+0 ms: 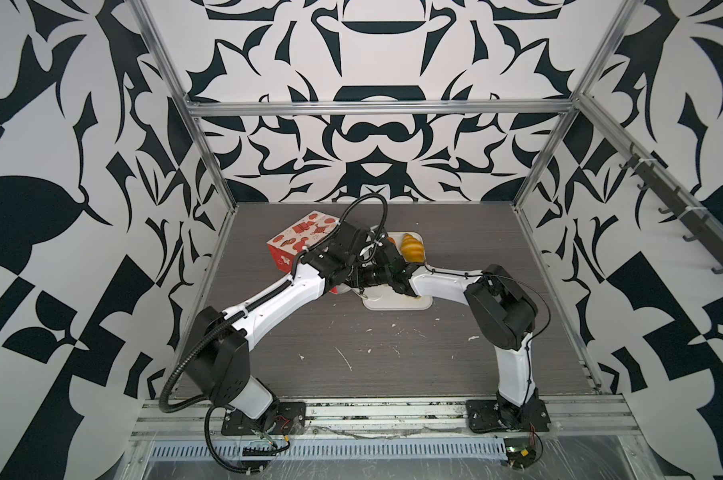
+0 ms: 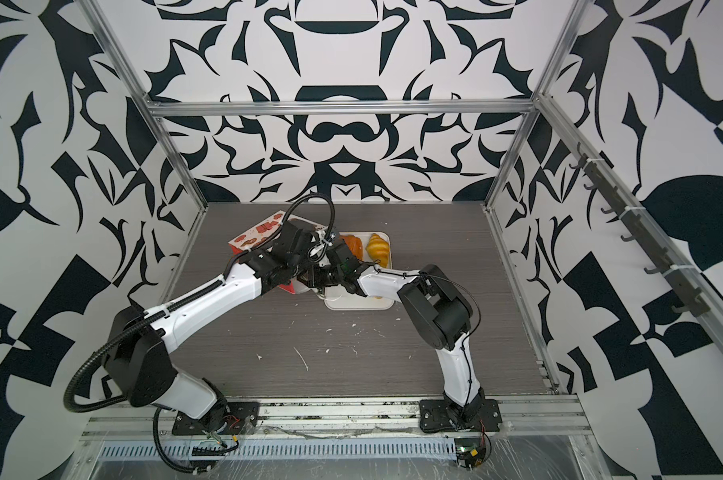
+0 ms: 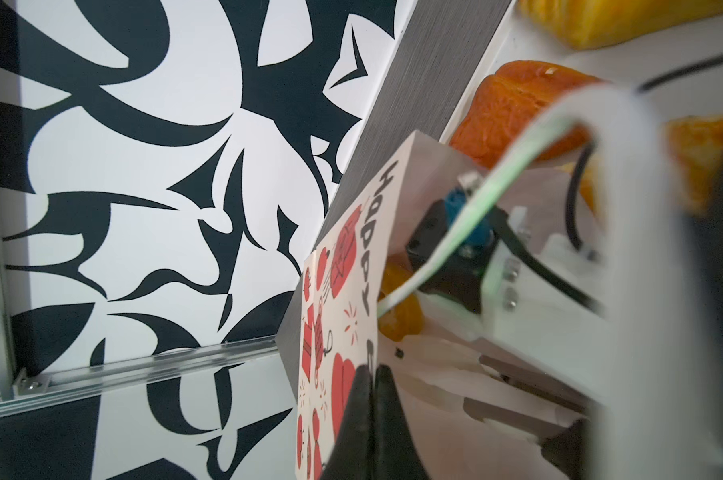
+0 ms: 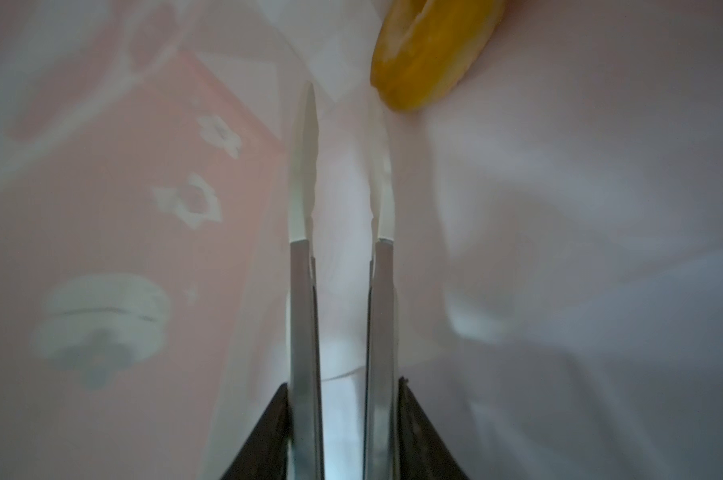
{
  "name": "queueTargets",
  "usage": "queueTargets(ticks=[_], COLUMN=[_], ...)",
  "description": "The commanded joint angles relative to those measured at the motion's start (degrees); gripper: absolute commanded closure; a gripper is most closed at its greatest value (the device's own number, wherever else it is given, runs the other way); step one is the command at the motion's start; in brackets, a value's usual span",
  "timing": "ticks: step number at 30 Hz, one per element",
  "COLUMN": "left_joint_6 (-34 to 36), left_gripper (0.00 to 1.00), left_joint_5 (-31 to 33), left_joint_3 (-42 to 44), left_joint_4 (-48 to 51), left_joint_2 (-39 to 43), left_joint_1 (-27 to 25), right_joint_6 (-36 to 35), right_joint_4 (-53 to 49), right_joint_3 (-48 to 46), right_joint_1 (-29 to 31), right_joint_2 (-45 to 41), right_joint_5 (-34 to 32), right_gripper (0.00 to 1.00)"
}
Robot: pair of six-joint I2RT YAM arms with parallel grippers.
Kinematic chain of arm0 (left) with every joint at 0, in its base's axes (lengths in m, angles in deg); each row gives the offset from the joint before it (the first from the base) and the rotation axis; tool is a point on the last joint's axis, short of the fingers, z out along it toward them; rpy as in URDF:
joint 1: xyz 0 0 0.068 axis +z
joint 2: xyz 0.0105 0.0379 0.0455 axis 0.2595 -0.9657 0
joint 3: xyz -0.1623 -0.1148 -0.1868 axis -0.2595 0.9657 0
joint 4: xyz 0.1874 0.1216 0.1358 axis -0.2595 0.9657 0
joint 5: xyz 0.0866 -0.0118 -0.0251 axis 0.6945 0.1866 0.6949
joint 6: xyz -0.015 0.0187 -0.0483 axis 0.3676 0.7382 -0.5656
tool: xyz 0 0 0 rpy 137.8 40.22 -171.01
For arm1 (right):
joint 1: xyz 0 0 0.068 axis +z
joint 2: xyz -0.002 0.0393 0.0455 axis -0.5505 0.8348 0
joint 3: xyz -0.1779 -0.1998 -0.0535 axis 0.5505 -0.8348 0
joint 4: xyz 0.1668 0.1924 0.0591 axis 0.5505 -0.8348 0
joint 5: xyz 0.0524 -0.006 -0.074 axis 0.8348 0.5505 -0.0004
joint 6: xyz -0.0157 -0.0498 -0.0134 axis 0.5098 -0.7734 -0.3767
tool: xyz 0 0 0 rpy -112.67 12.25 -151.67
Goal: Take the fake bread out of the paper bag
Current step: 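Reach the tongs toward the yellow ring bread deep in the bag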
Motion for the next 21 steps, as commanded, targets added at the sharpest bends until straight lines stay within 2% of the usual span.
queueTargets(ticks=[1,6,12,21], left_joint_6=[0.0,-1.8,-4.3,-3.9], left_gripper=[1.00,1.00,1.00,1.00], left_joint_5=[-0.5,-2.0,-8.4,-13.7], left_joint_3=[6.2,13.0,16.6,19.8], left_joint_4=[-9.1,-14.2,-15.8,-18.5], left_joint_2=[4.0,9.1,15.6,17.5], left_joint_1=[1.1,2.8,4.4,5.5], right_joint_6=[-5.1,-5.7,-7.7,-7.4], right_joint_4=[-2.4,-5.5,-9.2,-10.1], right_joint_3=[0.4,0.5,0.4,0.2], right_joint_1=[0.9,1.2,1.6,2.9], right_joint_2=[-4.7,-6.1,-7.6,-9.0], right_joint_5=[-3.8,-6.5,-10.1,-13.4], right_gripper=[0.60,0.60,0.60,0.60])
